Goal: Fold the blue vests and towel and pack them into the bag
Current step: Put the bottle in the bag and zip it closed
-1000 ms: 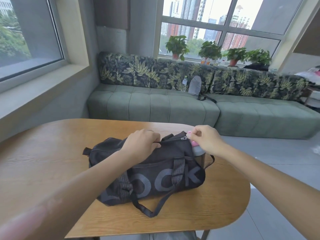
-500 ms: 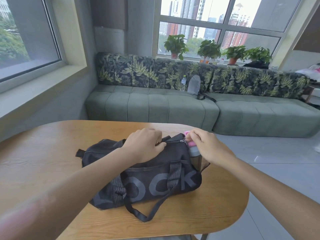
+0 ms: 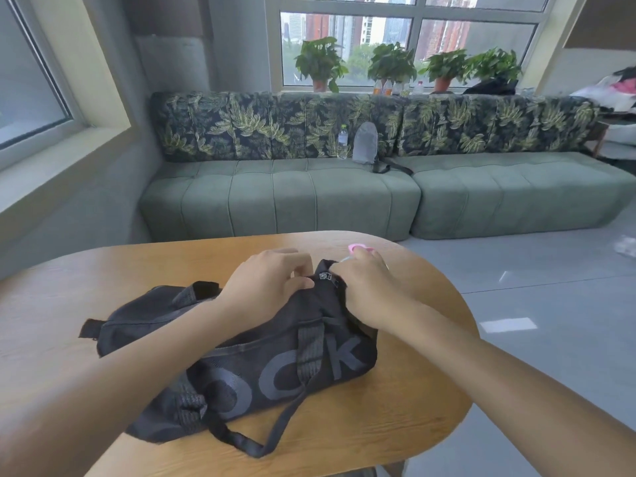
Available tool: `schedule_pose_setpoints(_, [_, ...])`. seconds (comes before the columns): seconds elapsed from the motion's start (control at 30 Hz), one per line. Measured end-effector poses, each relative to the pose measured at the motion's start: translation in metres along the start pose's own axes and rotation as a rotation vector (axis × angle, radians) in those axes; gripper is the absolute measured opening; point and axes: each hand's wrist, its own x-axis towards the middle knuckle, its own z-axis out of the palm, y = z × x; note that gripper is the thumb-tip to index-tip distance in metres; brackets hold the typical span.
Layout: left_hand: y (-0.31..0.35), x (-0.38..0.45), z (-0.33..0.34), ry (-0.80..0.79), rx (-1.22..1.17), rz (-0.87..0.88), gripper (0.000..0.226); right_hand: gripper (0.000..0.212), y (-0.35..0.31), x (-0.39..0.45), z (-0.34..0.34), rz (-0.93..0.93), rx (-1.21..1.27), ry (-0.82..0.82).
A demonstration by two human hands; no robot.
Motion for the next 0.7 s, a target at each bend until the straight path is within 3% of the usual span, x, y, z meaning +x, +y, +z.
schedule_pose_setpoints(0.07, [-0.005, -0.003, 0.000, 0.017, -0.042, 0.004, 0.011, 0.021, -0.007, 0.006, -0.005, 0.012, 0.093, -0.072])
schedule_pose_setpoints(0.17, [-0.010, -0.004, 0.000, 0.027, -0.095, -0.004, 0.010, 0.028, -0.005, 0.014, -0.015, -0.015, 0.254, -0.241])
schedule_pose_setpoints(0.23, [-0.012, -0.004, -0.001, 0.022, -0.115, -0.007, 0.010, 0.017, -0.001, 0.017, -0.019, -0.012, 0.361, -0.333])
schedule_pose_setpoints(0.33, [-0.012, -0.004, -0.001, 0.020, -0.121, 0.003, 0.010, 0.012, 0.001, 0.018, -0.023, -0.008, 0.286, -0.377])
schedule_pose_setpoints(0.47, [-0.012, -0.004, 0.001, 0.023, -0.118, -0.004, 0.011, 0.017, -0.009, 0.015, -0.020, 0.024, 0.169, -0.297])
schedule_pose_setpoints(0.7, [-0.017, -0.009, -0.001, 0.039, -0.090, -0.012, 0.013, 0.024, 0.014, 0.011, -0.022, 0.084, 0.315, -0.182])
